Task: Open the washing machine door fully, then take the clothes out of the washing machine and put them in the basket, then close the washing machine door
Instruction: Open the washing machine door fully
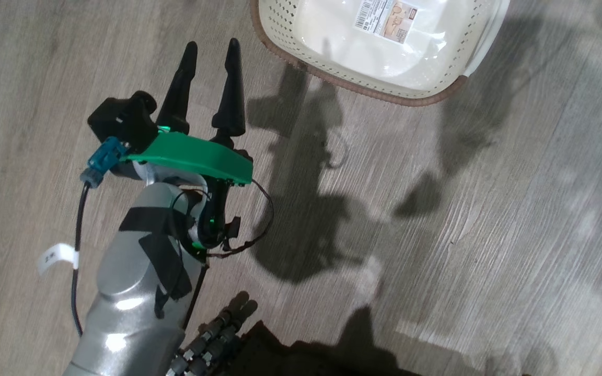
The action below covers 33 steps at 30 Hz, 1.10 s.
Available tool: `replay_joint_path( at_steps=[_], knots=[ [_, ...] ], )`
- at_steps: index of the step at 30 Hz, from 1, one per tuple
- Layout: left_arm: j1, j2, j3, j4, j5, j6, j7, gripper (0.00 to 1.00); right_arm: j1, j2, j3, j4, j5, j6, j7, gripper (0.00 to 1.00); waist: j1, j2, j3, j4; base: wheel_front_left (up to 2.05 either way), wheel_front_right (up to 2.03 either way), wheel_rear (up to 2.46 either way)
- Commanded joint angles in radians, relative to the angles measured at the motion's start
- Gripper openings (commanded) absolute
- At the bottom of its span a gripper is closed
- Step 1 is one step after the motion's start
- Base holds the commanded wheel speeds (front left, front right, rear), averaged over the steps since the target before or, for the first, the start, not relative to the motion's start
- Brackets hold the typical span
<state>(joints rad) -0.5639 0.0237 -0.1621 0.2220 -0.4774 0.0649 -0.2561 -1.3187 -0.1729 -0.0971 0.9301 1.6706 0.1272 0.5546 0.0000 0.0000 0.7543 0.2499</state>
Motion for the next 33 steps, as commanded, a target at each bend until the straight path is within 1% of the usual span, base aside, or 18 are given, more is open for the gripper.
replay_joint_path(
  at_steps=[1, 14, 24, 33],
  knots=[
    [-0.006, 0.027, 0.032, -0.03, -0.005, 0.004, -0.006, 1.0, -0.031, 0.037, 0.016, -0.033, -0.019, 0.003, 0.02, 0.0, 0.0, 0.0, 0.0, 0.0, 0.0, 0.0, 0.0],
    [0.001, 0.027, 0.045, -0.015, 0.001, -0.006, -0.006, 1.0, 0.034, 0.047, 0.077, -0.054, -0.08, 0.003, 0.114, 0.0, 0.0, 0.0, -0.029, -0.01, 0.0, 0.0, 0.0],
    [0.02, 0.027, 0.056, 0.001, 0.012, -0.015, -0.006, 1.0, 0.15, 0.052, 0.157, -0.08, -0.15, 0.003, 0.135, 0.0, 0.0, 0.0, -0.1, -0.011, 0.0, 0.0, 0.0],
    [0.06, 0.027, 0.074, 0.019, 0.031, -0.027, -0.006, 1.0, 0.274, 0.078, 0.21, -0.112, -0.153, 0.003, 0.137, 0.0, 0.0, 0.0, -0.199, -0.006, 0.0, 0.0, 0.0]
  ],
)
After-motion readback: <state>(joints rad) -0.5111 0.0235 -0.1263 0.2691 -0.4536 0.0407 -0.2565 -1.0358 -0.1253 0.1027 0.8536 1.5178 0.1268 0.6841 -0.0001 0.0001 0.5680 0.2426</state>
